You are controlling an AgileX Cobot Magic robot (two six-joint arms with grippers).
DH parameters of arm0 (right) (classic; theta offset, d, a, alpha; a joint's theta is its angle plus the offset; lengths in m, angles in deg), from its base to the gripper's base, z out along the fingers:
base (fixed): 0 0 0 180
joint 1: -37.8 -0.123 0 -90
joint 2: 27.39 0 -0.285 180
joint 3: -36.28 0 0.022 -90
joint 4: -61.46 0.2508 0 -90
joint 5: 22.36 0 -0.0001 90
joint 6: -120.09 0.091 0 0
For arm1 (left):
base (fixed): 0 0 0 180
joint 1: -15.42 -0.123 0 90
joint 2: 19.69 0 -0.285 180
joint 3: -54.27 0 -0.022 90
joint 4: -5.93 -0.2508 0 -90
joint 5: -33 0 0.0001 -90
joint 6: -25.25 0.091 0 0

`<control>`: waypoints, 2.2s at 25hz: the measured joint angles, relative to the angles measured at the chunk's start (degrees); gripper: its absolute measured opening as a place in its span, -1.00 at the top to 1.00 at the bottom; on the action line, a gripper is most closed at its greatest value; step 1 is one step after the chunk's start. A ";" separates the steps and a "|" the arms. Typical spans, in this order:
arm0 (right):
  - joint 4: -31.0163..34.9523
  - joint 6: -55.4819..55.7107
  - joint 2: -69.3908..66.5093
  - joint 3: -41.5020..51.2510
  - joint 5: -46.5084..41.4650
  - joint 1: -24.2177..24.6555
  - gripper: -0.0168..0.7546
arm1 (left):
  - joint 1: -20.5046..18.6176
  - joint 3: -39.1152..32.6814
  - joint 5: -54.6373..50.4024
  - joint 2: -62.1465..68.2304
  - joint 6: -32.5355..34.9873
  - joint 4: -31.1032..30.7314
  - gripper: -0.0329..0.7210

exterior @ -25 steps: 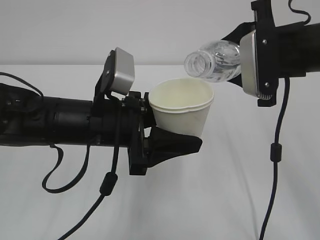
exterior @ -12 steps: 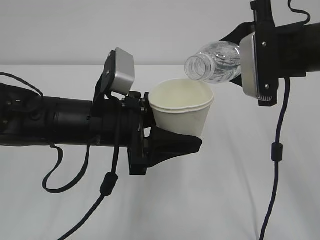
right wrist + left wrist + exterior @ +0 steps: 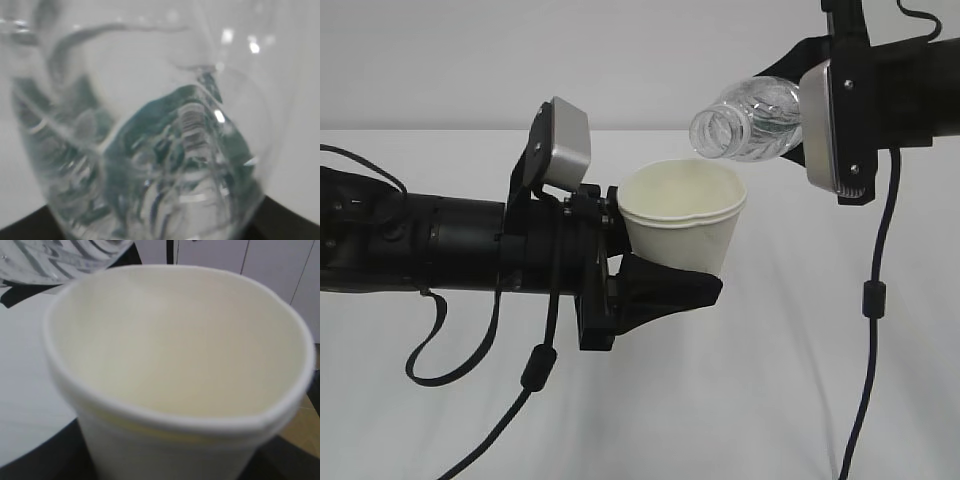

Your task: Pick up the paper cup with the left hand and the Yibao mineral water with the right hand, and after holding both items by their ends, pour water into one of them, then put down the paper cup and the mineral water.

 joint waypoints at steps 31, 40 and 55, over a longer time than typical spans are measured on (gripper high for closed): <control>0.00 -3.64 -0.04 -0.25 -1.10 0.00 -0.12 | 0.00 0.00 -0.68 0.00 0.00 0.00 -0.32; 0.00 -5.31 -0.04 -0.25 -1.72 0.00 -0.12 | 0.00 0.00 -0.68 0.00 0.00 0.00 -0.32; 0.00 -7.48 -0.13 -0.51 -1.95 0.00 -0.12 | 0.00 0.00 -0.71 0.00 0.00 -0.98 -0.32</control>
